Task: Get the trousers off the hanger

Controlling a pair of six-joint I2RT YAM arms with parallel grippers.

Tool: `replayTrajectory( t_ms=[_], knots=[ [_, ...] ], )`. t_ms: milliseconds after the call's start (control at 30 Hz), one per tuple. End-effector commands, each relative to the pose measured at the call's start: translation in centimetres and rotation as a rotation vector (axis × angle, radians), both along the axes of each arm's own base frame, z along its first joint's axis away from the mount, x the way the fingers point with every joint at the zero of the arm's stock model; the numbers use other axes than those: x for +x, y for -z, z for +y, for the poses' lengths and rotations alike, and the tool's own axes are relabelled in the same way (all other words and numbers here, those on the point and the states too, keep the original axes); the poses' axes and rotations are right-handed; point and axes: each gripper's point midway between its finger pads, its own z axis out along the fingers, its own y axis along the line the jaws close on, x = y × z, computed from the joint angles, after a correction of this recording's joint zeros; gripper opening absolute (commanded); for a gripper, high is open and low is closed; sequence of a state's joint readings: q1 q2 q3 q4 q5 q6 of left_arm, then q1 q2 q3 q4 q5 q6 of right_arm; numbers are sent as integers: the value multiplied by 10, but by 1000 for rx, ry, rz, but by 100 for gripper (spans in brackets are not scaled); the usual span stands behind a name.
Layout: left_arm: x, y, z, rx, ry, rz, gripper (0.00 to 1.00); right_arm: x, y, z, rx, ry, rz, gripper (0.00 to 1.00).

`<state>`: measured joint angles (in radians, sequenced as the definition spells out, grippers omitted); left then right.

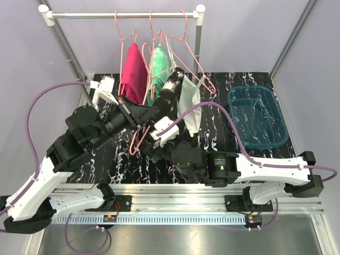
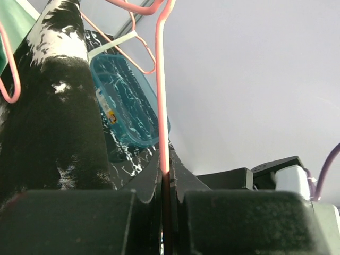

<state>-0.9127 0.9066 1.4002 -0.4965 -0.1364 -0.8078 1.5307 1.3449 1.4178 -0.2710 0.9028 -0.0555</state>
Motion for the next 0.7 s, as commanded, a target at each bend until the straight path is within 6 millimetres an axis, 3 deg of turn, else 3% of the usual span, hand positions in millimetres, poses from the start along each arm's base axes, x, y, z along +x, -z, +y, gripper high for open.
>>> replayTrajectory(
  t_ms=[0,133,367,567,667],
  knots=[
    [-13,-95,18,-305,-12,-200,0,16,-28,-8,119,105,-48,98],
    [-15,-97,15,-329,8,-189,0,36,-15,-14,67,156,-39,93],
    [-20,-101,21,-346,8,-195,0,52,5,-27,27,170,-21,85],
    [-20,-102,23,-354,3,-194,0,53,15,-29,-11,170,-29,85],
    [-21,-100,18,-371,21,-177,0,57,9,-22,15,149,-41,85]
  ],
)
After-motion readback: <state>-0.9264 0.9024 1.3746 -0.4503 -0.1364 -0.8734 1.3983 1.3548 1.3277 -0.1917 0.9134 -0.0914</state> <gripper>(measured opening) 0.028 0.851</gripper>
